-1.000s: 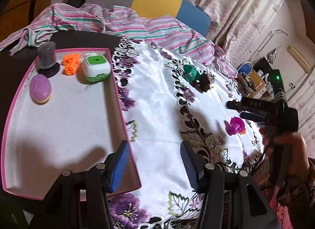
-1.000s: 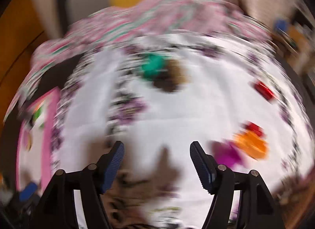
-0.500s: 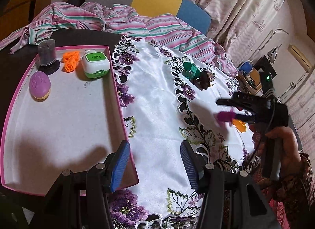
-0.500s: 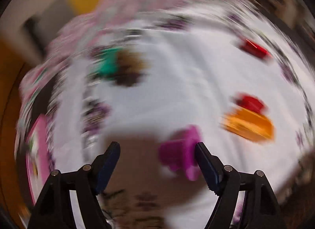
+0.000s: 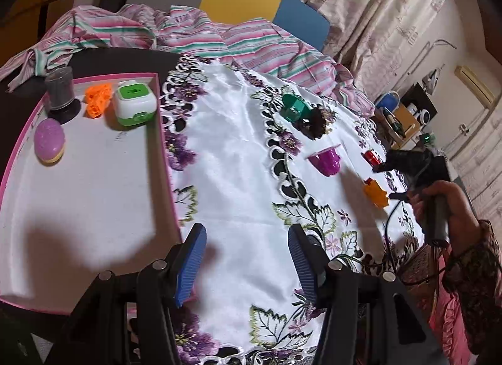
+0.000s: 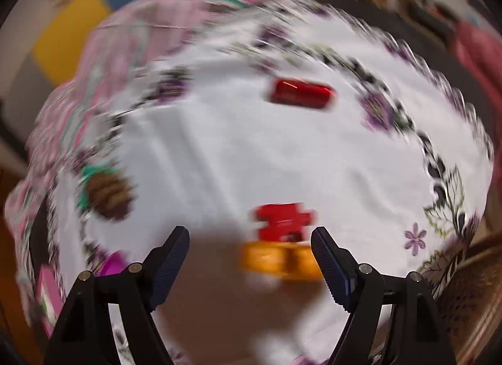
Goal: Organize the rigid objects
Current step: 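Move the right tool to the orange channel piece and grasp it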
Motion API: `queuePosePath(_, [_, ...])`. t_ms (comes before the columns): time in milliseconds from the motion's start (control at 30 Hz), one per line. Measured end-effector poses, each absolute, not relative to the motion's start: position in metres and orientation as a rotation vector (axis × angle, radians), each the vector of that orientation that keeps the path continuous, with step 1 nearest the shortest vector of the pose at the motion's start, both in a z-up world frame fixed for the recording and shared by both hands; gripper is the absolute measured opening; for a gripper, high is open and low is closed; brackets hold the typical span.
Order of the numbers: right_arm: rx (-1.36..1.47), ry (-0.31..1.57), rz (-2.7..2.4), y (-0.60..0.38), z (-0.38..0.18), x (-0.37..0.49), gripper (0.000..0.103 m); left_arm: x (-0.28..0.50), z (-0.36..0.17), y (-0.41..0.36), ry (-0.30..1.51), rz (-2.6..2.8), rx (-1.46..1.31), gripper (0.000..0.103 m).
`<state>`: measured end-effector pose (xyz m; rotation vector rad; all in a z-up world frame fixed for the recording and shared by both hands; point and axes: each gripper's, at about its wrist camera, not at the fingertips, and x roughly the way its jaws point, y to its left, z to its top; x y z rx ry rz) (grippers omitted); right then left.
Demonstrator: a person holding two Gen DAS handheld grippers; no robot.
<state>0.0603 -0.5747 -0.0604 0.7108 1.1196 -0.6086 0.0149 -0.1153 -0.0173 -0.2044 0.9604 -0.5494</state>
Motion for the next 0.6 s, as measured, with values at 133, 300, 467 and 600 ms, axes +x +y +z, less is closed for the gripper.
queuePosePath(133, [0.743,1.121,-0.405,-0.557,-0.066,0.069,0.079,0.013,-0.016,-0.121,0.958,-0.562,-0.181,0.055])
queuePosePath(300, [0.642,0.998,-0.205,-0.514,-0.035,0.082,0.077,0.012,-0.014,-0.122,0.957,-0.558,-0.180,0.055])
queuePosePath(467, [0.435,1.096,-0.270,-0.499,-0.040,0.091,0.074,0.014,-0.013,-0.123,0.955,-0.557,-0.196,0.055])
queuePosePath(600, [0.442,1.122,-0.268,-0.497,-0.056,0.099,0.056,0.012,-0.012,-0.130,0.959,-0.576,-0.181,0.055])
